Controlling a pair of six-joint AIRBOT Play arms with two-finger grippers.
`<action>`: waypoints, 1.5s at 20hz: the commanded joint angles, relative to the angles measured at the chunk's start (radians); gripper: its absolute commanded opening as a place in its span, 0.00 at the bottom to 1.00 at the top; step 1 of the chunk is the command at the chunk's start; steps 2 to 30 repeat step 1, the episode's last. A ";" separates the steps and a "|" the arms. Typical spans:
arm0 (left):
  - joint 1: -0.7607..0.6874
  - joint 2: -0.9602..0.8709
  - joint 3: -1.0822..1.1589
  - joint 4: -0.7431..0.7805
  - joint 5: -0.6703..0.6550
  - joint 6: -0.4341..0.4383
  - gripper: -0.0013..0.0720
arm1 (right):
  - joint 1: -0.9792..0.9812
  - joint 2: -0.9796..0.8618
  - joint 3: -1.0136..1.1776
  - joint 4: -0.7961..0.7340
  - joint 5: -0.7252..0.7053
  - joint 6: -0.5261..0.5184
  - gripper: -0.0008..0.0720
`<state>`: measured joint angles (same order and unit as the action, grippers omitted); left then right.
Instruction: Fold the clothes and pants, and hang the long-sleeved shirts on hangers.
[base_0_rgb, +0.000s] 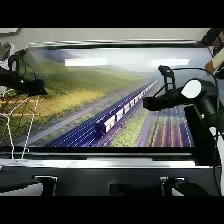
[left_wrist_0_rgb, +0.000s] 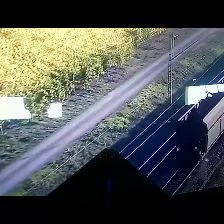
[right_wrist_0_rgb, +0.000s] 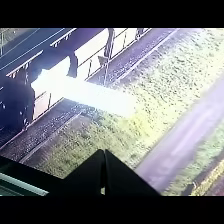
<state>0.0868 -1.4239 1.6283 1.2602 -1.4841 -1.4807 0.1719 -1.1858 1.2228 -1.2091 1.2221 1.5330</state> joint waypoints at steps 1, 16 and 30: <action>0.001 0.001 0.000 0.001 0.000 0.000 0.04 | 0.003 0.001 0.001 0.001 0.001 0.000 0.06; 0.001 0.001 0.000 0.001 0.000 0.000 0.04 | 0.003 0.001 0.001 0.001 0.001 0.000 0.06; 0.001 0.001 0.000 0.001 0.000 0.000 0.04 | 0.003 0.001 0.001 0.001 0.001 0.000 0.06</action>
